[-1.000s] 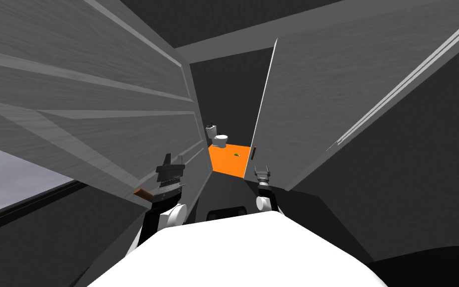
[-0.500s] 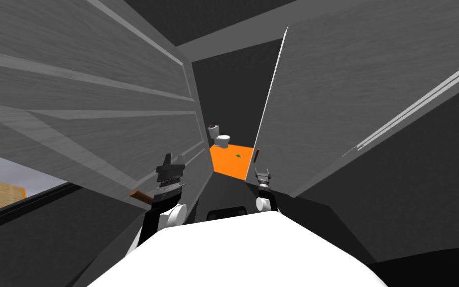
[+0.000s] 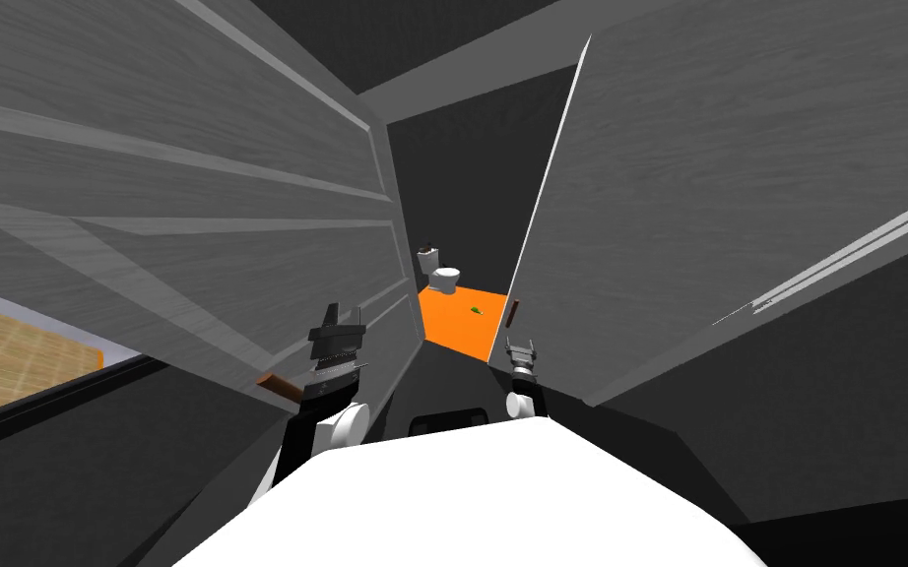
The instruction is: Pull the door open
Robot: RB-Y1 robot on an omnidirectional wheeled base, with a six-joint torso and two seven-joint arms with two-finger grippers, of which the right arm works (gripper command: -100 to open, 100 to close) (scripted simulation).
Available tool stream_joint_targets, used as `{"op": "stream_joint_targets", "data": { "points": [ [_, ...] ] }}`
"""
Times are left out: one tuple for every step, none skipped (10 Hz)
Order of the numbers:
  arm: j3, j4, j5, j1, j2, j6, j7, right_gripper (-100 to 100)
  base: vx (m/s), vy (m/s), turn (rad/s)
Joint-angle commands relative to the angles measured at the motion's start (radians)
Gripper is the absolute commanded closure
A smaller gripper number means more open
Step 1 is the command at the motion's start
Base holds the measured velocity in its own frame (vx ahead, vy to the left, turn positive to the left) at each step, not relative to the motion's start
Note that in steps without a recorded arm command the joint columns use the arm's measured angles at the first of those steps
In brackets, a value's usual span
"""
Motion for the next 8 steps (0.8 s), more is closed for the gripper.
{"op": "stream_joint_targets", "data": {
  "points": [
    [0.0, 0.022, -0.027, -0.001, 0.001, -0.007, -0.029, -100, 0.107, -0.097, 0.146],
    [0.001, 0.059, -0.049, -0.011, 0.0, -0.02, -0.057, -100, 0.104, -0.099, 0.143],
    [0.001, 0.078, -0.061, -0.015, -0.001, -0.026, -0.071, -100, 0.111, -0.079, 0.157],
    [0.002, 0.107, -0.079, -0.023, -0.001, -0.036, -0.094, -100, 0.111, -0.067, 0.148],
    [0.002, 0.122, -0.088, -0.027, -0.002, -0.042, -0.105, -100, 0.088, -0.064, 0.07],
    [0.002, 0.137, -0.097, -0.031, -0.002, -0.047, -0.116, -100, 0.062, -0.051, 0.057],
    [0.003, 0.161, -0.112, -0.037, -0.002, -0.055, -0.134, -100, 0.057, -0.063, 0.116],
    [0.004, 0.181, -0.124, -0.042, -0.003, -0.062, -0.15, -100, 0.057, -0.071, 0.116]
  ]
}}
